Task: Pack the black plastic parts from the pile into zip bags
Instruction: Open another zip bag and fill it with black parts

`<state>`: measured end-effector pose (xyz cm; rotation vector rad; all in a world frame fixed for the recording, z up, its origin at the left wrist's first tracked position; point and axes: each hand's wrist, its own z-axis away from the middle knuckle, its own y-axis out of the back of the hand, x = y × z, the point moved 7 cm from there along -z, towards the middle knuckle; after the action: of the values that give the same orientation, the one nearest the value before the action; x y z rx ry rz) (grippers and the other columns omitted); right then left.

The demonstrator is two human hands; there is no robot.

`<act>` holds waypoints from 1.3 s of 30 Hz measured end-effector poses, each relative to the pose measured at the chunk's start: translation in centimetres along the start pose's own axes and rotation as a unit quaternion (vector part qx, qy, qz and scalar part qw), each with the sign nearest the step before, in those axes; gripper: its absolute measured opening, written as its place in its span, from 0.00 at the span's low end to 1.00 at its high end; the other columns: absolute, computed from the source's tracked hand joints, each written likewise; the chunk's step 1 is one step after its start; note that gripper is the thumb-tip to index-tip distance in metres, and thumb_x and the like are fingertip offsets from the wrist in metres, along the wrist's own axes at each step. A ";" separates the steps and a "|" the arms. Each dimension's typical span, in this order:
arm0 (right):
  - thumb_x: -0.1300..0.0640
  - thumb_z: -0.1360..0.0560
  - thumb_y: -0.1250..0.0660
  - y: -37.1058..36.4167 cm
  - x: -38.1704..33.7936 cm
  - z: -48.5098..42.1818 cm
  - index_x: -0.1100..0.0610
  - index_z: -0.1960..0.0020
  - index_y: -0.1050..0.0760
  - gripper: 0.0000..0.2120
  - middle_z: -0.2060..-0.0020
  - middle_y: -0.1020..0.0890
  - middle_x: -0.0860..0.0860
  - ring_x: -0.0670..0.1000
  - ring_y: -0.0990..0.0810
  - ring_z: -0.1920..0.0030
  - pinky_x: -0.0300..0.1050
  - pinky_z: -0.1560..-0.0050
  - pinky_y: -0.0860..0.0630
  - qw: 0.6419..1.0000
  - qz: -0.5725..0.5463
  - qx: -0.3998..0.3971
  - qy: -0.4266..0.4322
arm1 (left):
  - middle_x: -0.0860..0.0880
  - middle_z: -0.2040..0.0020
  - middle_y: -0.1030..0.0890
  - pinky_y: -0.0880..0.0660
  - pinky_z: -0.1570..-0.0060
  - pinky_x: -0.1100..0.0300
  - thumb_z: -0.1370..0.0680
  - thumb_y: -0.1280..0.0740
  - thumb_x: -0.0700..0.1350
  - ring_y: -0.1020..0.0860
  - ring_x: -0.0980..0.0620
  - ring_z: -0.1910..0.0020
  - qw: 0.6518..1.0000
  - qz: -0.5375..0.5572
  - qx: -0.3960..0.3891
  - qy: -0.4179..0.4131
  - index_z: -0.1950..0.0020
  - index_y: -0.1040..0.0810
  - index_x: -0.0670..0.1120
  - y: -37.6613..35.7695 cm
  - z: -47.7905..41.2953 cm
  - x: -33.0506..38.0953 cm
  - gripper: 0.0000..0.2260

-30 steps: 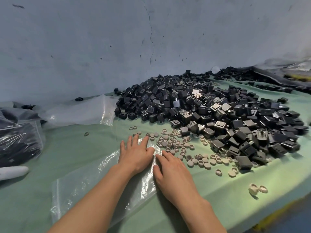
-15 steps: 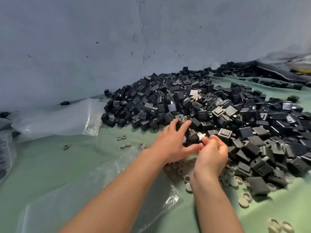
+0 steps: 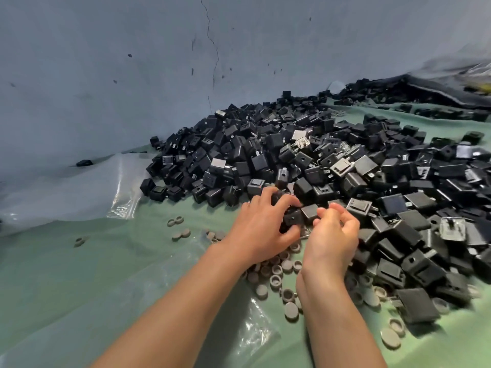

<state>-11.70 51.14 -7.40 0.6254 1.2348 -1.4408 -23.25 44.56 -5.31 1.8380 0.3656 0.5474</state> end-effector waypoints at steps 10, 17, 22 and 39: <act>0.58 0.20 0.41 0.3 0.2 0.3 0.52 0.41 0.26 0.09 0.45 0.19 0.54 0.43 0.26 0.62 0.36 0.66 0.33 1.000 -0.006 0.017 -0.011 | 0.41 0.30 0.37 0.32 0.39 0.39 0.24 0.37 0.64 0.33 0.36 0.34 0.989 -0.060 -0.046 0.128 0.24 0.40 0.58 -1.2 -2.9 0.3 0.31; 0.57 0.20 0.42 0.4 0.0 0.7 0.49 0.43 0.27 0.09 0.45 0.20 0.52 0.48 0.23 0.55 0.40 0.63 0.32 1.000 -0.008 0.021 -0.002 | 0.44 0.26 0.40 0.36 0.35 0.44 0.24 0.36 0.62 0.32 0.39 0.33 0.996 -0.024 -0.005 0.086 0.27 0.37 0.61 -1.3 -0.9 0.8 0.27; 0.57 0.20 0.42 0.4 -0.2 0.6 0.49 0.43 0.27 0.09 0.47 0.21 0.49 0.41 0.25 0.57 0.35 0.64 0.34 1.000 -0.005 0.025 0.003 | 0.48 0.30 0.35 0.35 0.38 0.44 0.26 0.36 0.62 0.30 0.43 0.35 0.996 0.012 0.009 0.087 0.34 0.32 0.58 -1.2 -1.4 0.0 0.22; 0.58 0.20 0.42 0.6 -0.4 0.2 0.47 0.48 0.26 0.09 0.48 0.19 0.52 0.50 0.23 0.55 0.42 0.59 0.31 1.000 0.005 0.010 0.007 | 0.55 0.54 0.19 0.23 0.55 0.58 0.28 0.31 0.61 0.20 0.54 0.56 0.848 0.470 0.071 0.236 0.49 0.21 0.55 3.0 -1.7 -2.9 0.14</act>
<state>-11.02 51.21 -7.17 0.6555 1.2291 -1.4445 -26.70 43.47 -2.54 1.9346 -0.2311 1.7025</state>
